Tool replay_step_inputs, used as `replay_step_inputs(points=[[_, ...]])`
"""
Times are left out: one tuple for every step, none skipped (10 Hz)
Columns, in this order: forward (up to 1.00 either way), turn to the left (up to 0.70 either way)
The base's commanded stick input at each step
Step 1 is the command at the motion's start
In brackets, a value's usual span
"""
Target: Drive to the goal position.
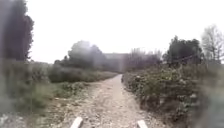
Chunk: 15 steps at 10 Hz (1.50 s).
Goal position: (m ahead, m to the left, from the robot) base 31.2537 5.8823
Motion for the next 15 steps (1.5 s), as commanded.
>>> replay_step_inputs(points=[[1.0, 0.0], [1.0, -0.19], [1.0, -0.4], [1.0, -0.4], [1.0, -0.33], [1.0, 0.0], [1.0, 0.0], [1.0, 0.0], [1.0, 0.0], [1.0, 0.0], [1.0, 0.0], [1.0, 0.0], [1.0, 0.0], [1.0, 0.0], [1.0, 0.0]])
